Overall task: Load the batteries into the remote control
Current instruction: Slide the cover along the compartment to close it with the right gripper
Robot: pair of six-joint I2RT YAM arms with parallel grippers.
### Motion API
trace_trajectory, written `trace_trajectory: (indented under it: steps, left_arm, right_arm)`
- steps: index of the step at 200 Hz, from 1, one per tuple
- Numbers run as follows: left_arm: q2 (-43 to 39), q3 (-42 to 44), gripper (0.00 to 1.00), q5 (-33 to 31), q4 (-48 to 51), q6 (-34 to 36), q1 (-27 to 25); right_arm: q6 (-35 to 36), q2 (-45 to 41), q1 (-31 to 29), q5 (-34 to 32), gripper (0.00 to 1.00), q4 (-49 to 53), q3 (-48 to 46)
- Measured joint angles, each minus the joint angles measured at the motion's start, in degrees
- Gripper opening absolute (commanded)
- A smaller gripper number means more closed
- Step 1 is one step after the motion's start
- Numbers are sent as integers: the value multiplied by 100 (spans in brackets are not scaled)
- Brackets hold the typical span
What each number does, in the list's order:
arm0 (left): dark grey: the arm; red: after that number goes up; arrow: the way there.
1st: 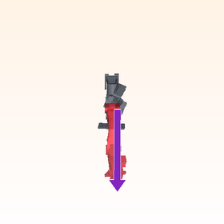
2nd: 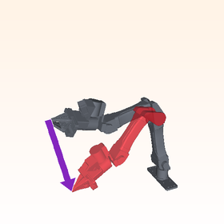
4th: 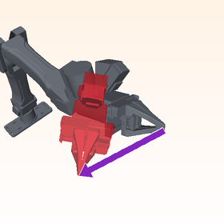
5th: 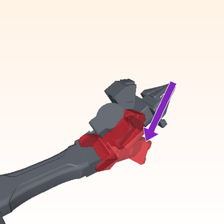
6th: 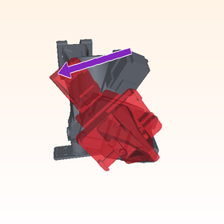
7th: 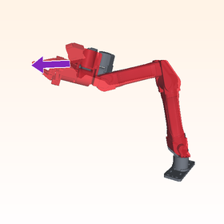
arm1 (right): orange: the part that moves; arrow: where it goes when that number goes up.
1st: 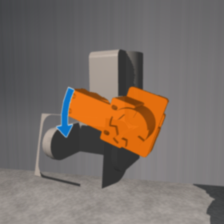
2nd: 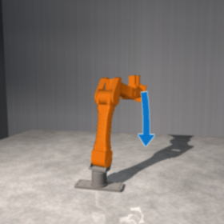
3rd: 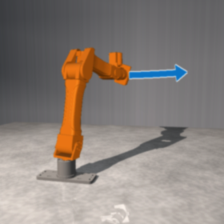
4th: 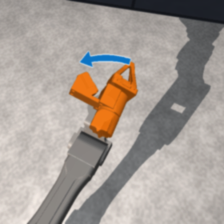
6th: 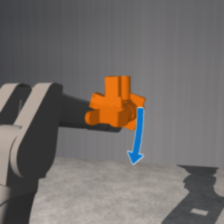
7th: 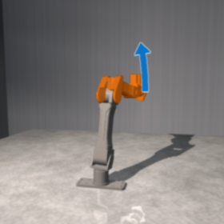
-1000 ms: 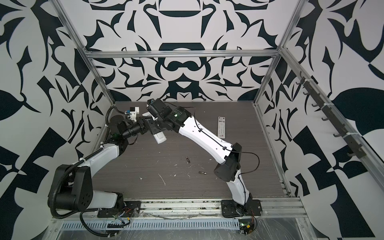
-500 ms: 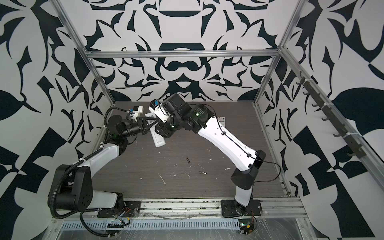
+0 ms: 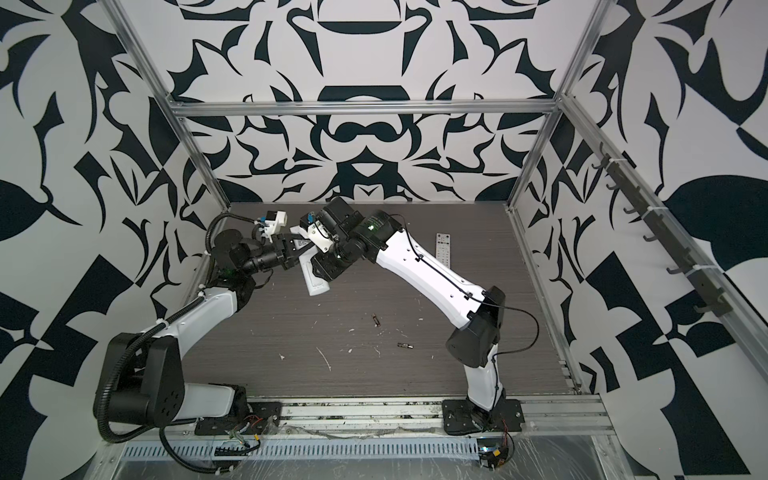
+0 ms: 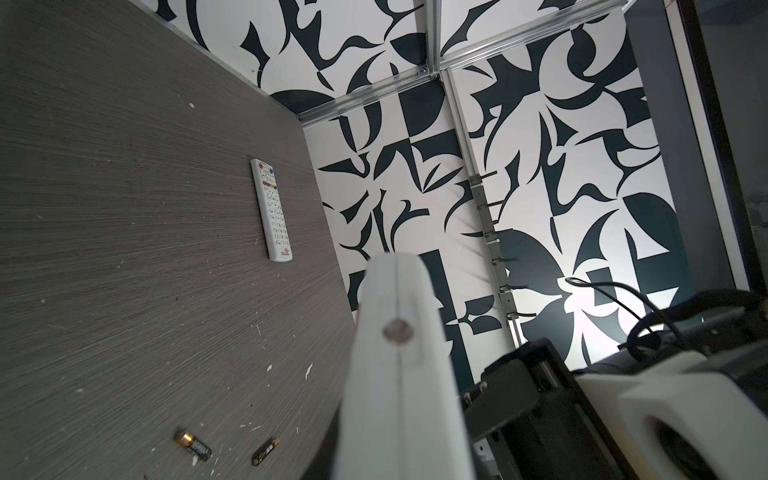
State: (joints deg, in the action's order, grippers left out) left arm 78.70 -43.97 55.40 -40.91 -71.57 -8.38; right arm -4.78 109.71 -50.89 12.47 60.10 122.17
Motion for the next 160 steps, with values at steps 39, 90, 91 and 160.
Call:
trace_trajectory:
  steps: [39,90,91,160]
  left_arm:
    - [0,0,0,0,0,4,2]
    - [0,-7,0,7,2,44,2]
    - [0,-7,0,9,2,44,2]
    - [0,-79,0,61,4,46,2]
  right_arm:
    - [-81,15,31,42,43,2,0]
    - [-83,31,31,35,47,61,63]
    - [-85,33,31,35,47,66,70]
    - [-317,339,184,0,45,275,719]
